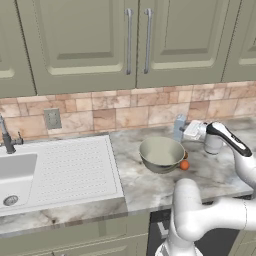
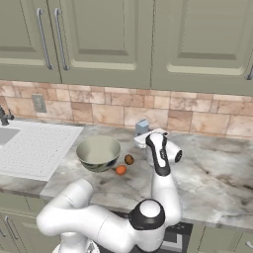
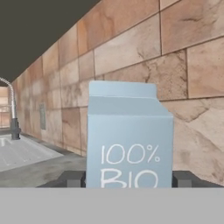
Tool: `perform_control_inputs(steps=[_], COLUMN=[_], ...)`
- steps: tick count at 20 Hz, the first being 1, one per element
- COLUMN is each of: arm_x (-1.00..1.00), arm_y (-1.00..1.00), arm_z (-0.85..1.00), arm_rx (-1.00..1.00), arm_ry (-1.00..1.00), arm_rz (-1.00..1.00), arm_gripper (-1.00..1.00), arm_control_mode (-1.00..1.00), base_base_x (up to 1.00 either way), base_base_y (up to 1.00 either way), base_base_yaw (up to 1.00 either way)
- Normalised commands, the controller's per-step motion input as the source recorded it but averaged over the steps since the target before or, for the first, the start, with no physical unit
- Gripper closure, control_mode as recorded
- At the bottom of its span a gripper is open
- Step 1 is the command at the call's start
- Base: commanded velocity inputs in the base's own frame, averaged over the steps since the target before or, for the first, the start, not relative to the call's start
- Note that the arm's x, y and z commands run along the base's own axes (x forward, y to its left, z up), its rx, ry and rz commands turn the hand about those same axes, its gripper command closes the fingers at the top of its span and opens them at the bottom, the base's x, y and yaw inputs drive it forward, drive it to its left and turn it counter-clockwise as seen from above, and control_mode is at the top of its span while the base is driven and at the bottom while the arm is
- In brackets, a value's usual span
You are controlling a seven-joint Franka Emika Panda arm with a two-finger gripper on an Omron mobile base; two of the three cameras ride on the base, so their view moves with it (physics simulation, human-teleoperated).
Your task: Gather the eggs and milk located in the vicinity of the sink area and place them right next to the bowl.
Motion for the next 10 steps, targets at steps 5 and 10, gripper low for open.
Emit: perform_control_inputs(steps=[5, 10], arm_x=[-0.03, -0.14], arm_y=[0.14, 0.1], arm_z=[0.0, 0.0], arm_rx=[0.0, 0.0], arm_ry=[0.03, 0.02], arm_rz=[0.0, 0.0], arm_gripper=[1.0, 1.0], arm_control_mode=[-1.0, -1.0], base_base_x=[0.0, 0.0], base_base_y=[0.0, 0.0], base_base_yaw=[0.0, 0.0])
